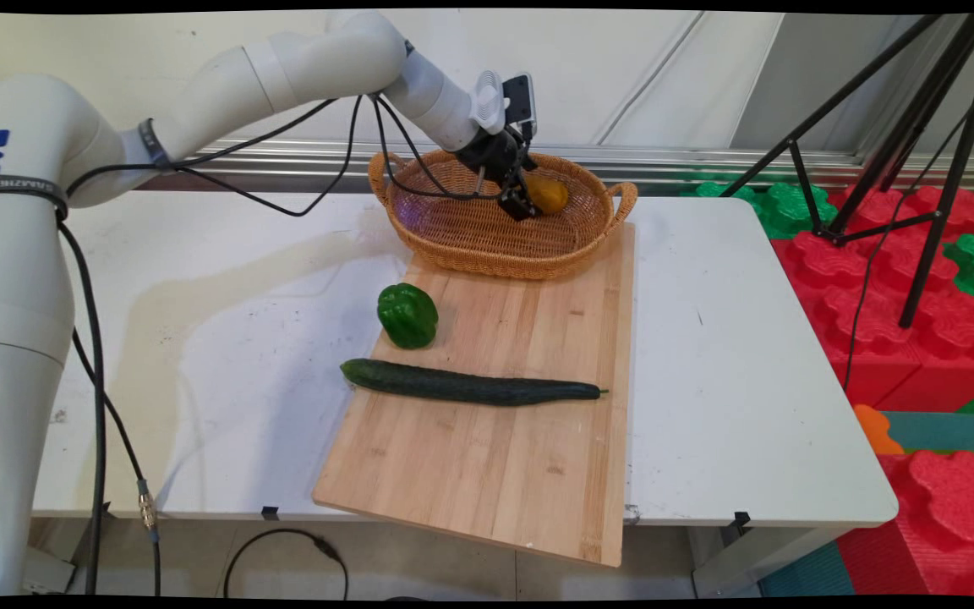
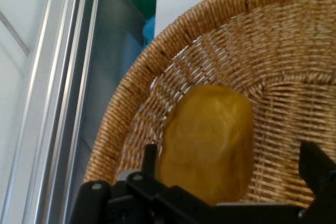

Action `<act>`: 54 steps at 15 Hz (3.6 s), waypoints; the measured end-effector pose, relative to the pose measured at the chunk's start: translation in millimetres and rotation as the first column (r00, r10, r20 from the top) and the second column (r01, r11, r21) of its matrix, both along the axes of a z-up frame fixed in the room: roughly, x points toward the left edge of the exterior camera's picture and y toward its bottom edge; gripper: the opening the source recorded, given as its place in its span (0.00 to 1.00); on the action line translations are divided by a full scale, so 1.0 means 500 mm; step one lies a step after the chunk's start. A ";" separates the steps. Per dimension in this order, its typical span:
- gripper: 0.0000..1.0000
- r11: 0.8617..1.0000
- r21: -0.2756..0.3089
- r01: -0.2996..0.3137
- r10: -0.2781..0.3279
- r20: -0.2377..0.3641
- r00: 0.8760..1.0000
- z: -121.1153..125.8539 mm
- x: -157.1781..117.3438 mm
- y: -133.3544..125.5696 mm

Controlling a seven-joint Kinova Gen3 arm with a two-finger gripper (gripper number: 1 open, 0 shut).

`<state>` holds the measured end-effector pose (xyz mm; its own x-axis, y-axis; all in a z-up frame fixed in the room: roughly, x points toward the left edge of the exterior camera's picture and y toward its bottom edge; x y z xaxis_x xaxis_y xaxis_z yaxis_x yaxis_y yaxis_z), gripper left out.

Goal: Pick up the potato from the vegetable basket, then place the picked object on the cutting board

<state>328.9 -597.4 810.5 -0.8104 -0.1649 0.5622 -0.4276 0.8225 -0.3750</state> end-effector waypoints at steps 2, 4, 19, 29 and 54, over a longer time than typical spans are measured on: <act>1.00 1.000 -0.006 0.003 -0.003 0.008 1.000 -0.012 -0.005 -0.011; 1.00 1.000 -0.011 0.008 -0.008 0.015 1.000 -0.024 -0.010 -0.021; 0.00 0.998 -0.035 0.058 -0.057 0.026 0.998 -0.054 -0.021 -0.047; 0.00 0.996 -0.044 0.082 -0.082 0.006 0.997 -0.016 -0.009 -0.026; 0.00 0.985 0.116 0.126 -0.104 -0.182 0.978 0.235 0.179 0.363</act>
